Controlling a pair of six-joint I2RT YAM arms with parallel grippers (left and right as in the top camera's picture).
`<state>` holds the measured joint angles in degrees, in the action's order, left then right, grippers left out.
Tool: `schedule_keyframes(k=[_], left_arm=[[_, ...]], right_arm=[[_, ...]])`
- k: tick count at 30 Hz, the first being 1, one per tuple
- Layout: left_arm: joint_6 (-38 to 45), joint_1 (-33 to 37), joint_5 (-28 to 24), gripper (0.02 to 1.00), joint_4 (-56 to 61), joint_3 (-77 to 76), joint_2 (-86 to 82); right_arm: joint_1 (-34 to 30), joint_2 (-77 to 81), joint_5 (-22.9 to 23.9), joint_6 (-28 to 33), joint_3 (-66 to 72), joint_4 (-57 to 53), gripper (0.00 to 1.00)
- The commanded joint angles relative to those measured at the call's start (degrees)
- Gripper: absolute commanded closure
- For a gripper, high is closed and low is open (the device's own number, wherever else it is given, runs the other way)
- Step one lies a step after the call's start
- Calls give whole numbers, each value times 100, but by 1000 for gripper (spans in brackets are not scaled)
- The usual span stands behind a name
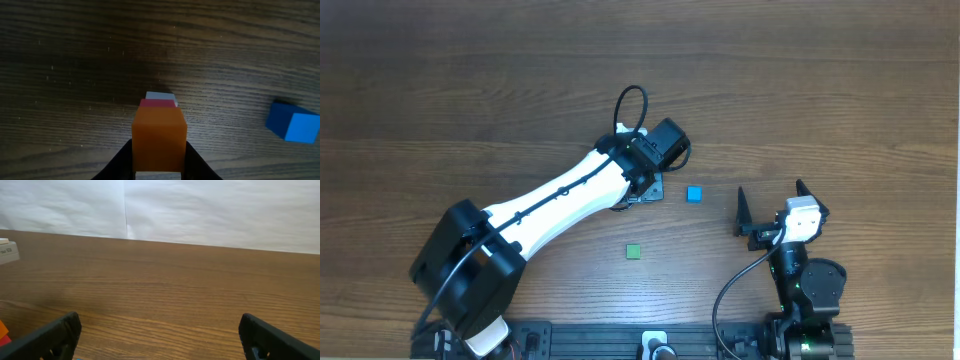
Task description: Stack Cubes
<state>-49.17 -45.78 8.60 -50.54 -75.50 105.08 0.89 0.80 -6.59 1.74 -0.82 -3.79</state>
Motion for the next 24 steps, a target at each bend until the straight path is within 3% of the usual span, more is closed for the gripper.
schedule_keyframes(k=[1,8,12,18,24], left_arm=[[-103,24,-13,748,-9,63,197],[-103,26,-15,700,-4,63,260],[-103,26,-15,599,0,63,267],[-103,26,-15,343,20,63,267],[-103,31,52,281,160,63,205]], right_arm=[[28,-48,-63,7,50,11,9],[28,-48,-66,7,50,11,7],[28,-48,-63,7,50,11,7],[28,-48,-63,7,50,11,9],[28,-48,-63,7,50,13,7]])
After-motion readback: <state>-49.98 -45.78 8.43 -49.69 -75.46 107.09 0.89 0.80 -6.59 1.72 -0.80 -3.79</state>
